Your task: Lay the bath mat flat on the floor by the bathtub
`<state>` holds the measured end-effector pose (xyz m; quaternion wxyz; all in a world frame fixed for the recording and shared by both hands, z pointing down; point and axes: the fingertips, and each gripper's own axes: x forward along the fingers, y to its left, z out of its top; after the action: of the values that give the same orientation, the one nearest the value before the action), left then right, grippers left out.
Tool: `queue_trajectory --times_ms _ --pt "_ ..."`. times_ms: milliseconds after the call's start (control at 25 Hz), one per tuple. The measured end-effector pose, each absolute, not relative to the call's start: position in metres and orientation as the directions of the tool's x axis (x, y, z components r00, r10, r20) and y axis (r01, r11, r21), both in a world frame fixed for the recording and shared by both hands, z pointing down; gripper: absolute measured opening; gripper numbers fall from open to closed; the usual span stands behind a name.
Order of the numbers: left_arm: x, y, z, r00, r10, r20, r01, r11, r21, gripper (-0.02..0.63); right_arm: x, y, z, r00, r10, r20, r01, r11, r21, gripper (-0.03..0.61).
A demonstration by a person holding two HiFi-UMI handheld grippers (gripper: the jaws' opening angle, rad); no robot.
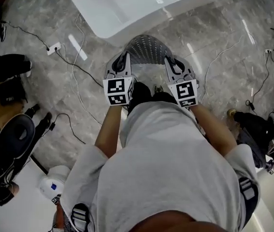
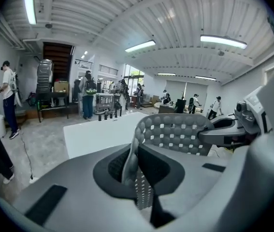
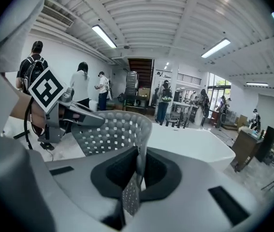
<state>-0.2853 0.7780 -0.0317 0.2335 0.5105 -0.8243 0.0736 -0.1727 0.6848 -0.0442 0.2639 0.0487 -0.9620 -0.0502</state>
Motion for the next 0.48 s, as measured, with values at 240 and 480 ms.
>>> queue_trajectory --times_ms 240,480 --pt "-0.296 0.737 -0.039 -0.219 -0.865 0.451 -0.948 0.298 0.11 0.031 -0.168 0.668 -0.049 -0.825 -0.248 0.507 -0.192 0.968 0.161 0.02" --pt "-0.289 0.707 -0.037 -0.046 -0.881 0.471 -0.988 0.109 0.107 0.029 -0.147 0.661 -0.046 -0.77 -0.38 0.513 -0.361 0.922 0.141 0.02"
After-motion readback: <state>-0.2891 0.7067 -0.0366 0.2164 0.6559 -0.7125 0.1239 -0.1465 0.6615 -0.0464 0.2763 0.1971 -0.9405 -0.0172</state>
